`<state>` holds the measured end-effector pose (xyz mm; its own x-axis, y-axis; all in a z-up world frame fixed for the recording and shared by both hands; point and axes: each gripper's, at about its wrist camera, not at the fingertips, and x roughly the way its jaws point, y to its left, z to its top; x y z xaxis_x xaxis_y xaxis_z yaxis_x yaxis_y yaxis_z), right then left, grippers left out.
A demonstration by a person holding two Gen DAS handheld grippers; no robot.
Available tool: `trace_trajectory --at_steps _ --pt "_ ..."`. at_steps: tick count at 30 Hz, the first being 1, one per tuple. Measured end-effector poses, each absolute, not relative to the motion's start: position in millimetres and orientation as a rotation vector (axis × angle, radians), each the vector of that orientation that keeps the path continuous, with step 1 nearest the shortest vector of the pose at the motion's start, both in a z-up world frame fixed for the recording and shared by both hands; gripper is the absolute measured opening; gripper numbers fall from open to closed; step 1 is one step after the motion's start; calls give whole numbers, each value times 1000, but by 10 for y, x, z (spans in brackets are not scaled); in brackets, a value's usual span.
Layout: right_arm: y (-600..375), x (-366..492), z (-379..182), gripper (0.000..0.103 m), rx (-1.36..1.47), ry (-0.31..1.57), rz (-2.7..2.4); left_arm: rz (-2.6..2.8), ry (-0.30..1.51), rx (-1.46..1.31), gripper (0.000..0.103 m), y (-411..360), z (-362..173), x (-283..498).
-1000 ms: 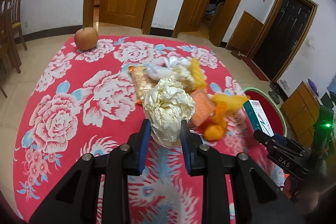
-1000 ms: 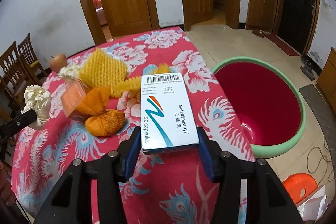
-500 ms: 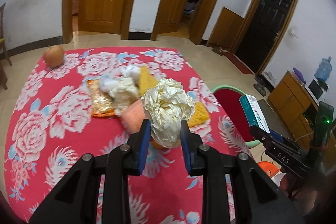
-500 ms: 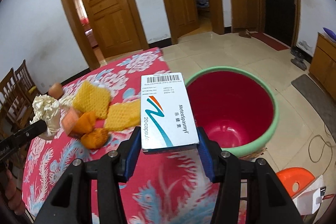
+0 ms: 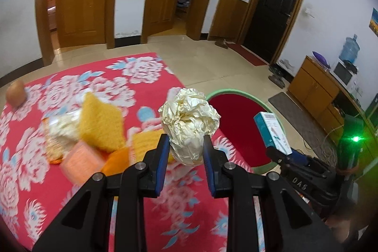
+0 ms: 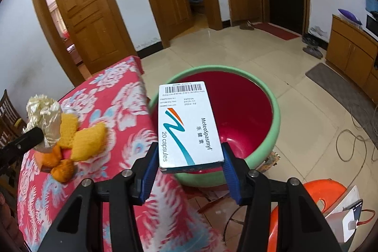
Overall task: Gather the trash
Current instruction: 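Carry the box over the red basin and open the right tool while the left tool carries the paper, then open the left tool over the red basin to drop the crumpled paper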
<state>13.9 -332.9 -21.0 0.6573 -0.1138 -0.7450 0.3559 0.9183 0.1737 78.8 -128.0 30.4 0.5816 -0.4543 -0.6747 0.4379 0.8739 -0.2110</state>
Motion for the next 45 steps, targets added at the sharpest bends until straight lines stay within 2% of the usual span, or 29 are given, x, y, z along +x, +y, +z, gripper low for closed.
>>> trace_trajectory --at_steps 12,30,31,36,45 --pt "-3691 127 -382 57 395 818 -329 -568 833 38 28 -1832 145 1003" --pt "-3883 -105 -178 65 448 740 -391 -640 882 76 28 -2346 -90 1065" --pt "-3892 -109 -177 65 450 740 -390 -643 881 74 30 -2365 -92 1077" --pt "-3896 -114 -167 66 457 736 -394 -644 869 65 54 -2386 -43 1079" --pt "-3821 -114 -117 70 452 722 -377 -609 852 54 55 -2219 68 1030"
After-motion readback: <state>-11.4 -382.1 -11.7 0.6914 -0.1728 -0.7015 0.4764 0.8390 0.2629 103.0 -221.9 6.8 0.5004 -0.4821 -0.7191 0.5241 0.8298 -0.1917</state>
